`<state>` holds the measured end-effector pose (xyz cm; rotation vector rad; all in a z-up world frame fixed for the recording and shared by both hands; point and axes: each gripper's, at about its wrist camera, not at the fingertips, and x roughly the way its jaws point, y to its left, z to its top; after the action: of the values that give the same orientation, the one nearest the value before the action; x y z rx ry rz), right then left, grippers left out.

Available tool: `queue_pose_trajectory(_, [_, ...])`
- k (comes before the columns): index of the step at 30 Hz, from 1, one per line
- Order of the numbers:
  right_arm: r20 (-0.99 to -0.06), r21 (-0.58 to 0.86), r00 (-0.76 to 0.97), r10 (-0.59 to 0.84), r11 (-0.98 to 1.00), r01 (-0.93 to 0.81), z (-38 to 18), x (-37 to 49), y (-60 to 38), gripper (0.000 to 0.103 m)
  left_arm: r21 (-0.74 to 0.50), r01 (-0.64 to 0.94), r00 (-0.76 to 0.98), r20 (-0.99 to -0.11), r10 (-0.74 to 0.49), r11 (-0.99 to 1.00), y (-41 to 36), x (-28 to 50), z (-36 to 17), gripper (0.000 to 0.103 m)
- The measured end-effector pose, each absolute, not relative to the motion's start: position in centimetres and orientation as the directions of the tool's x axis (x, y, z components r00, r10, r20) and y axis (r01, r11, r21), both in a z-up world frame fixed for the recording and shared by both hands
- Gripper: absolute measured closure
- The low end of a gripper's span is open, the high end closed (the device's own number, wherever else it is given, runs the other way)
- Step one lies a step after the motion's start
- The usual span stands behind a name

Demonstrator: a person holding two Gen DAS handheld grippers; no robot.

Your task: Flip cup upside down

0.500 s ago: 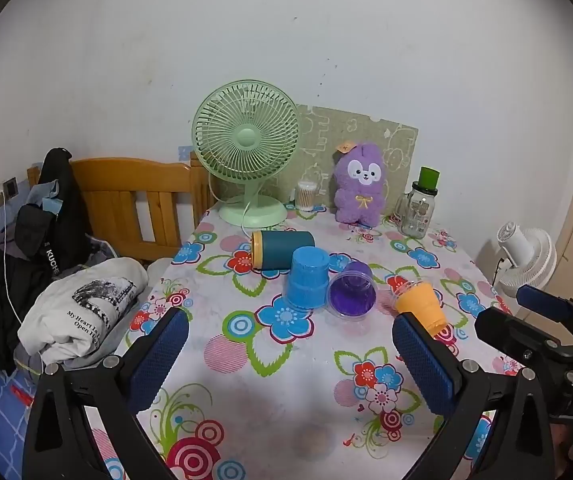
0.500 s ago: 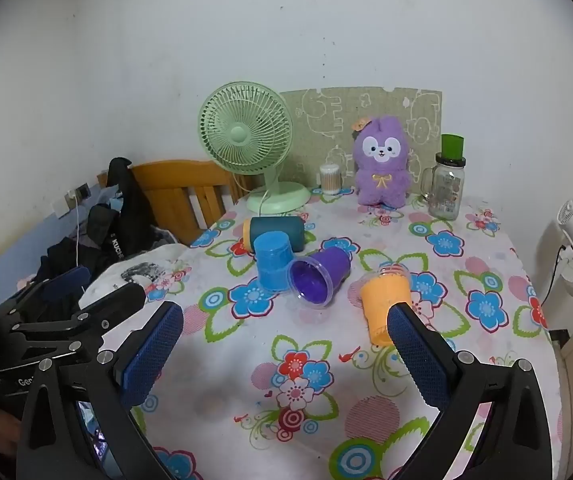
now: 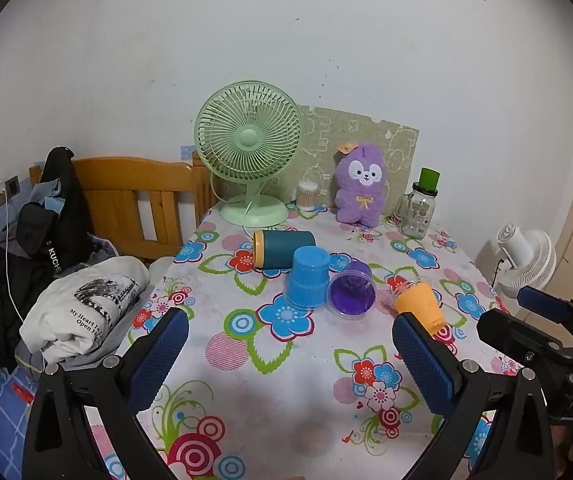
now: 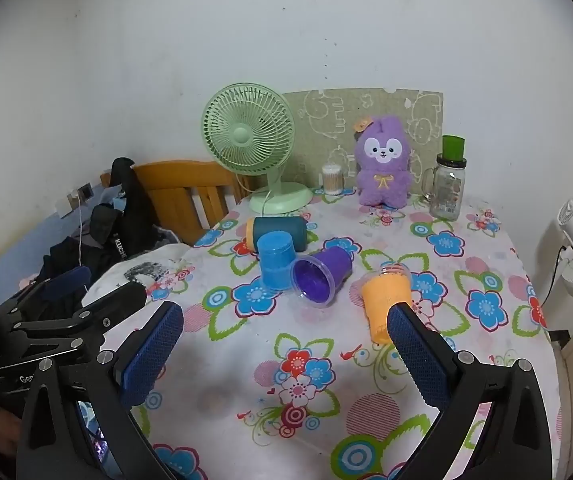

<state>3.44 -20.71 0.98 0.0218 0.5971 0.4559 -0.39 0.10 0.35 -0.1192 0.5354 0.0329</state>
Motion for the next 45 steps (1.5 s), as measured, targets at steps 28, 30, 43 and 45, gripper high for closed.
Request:
queue_pose_trajectory(28, [-0.542,0.158,0.726,0.423,0.9,-0.406,1.17,3.2,-20.77,0.0,-0.104,-0.062,0.857,-0.516,0.0,0.993,0.08,-0.41,0.6,0.0])
queue_pose_trajectory(30, [-0.544,0.157,0.725,0.423,0.9,-0.407,1.22,3.18,-20.71,0.0,-0.106,-0.062,0.857,-0.516,-0.001,0.992,0.12,-0.38,0.59,0.0])
queue_pose_trajectory(43, [-0.545,0.16,0.722,0.426,0.898,-0.409,1.16,3.23,-20.74,0.0,-0.107,-0.064,0.853,-0.522,-0.001,0.992,-0.43,-0.72,-0.16,0.0])
queue_pose_trajectory(45, [-0.546,0.162,0.721,0.427,0.898,-0.41,1.08,3.29,-20.76,0.0,-0.106,-0.065,0.852,-0.524,0.0,0.992,-0.42,-0.68,-0.24,0.0])
